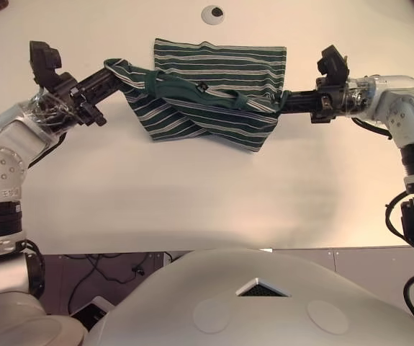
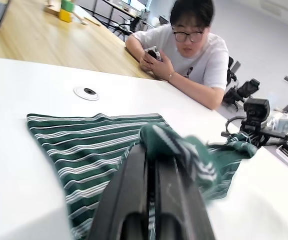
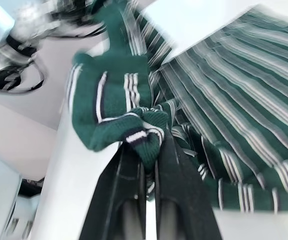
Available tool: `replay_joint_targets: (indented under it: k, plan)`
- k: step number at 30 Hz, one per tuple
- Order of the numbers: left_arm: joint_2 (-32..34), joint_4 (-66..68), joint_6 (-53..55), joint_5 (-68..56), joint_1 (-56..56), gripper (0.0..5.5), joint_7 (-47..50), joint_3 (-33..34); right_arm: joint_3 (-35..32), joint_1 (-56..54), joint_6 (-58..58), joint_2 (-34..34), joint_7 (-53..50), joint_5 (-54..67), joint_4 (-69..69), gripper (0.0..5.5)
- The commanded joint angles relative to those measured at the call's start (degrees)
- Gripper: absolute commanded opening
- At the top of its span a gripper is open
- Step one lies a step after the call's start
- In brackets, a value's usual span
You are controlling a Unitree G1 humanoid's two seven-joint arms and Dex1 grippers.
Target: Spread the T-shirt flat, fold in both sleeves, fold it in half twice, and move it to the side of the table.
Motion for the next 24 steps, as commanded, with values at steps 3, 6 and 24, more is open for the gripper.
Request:
replay_joint_targets:
  k: [3,6,24]
  plan:
    - [-8.6,14.1,0.0,11.4,-14.6,0.00,1.8,-3.1,-5.1,-8.5,-1.1,8.4,-4.1,-6.7,17.3,0.02]
    - [-11.8,20.9,-0.2,17.4,-19.9,0.00,0.6,-5.3,-8.4,-11.4,-1.7,10.1,-6.1,-9.3,24.8,0.02]
    - [-22.1,63.6,-20.8,37.5,-38.9,1.20,5.7,2.6,-28.1,-21.9,-11.1,19.2,-33.7,-15.4,45.9,0.77]
